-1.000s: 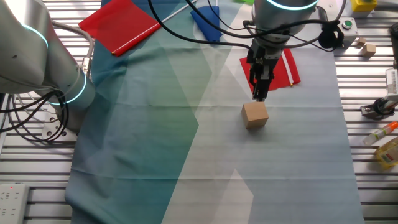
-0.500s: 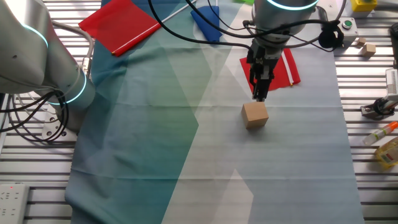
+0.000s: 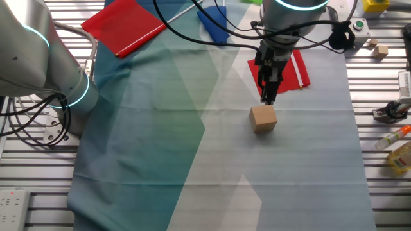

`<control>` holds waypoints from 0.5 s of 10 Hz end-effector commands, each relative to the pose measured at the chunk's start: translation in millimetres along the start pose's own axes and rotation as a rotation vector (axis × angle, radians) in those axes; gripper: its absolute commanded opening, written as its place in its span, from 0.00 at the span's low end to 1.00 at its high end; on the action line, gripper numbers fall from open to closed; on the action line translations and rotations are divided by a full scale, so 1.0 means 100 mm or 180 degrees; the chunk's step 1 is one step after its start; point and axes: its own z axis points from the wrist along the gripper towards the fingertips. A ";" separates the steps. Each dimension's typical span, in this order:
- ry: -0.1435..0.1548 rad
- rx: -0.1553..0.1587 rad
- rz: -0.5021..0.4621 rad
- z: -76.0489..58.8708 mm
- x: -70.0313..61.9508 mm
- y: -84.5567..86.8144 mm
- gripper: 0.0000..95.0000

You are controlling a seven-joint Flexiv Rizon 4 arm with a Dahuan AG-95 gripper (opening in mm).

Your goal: Use the gripper to push the small block from left to right

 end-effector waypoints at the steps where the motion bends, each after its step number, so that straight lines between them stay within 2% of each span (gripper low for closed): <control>1: 0.0021 -0.0549 -0.0367 0.00 0.00 0.00 0.00; 2: 0.0023 -0.0517 -0.0371 0.00 0.00 0.00 0.00; 5: 0.0024 -0.0508 -0.0371 0.00 0.00 0.00 0.00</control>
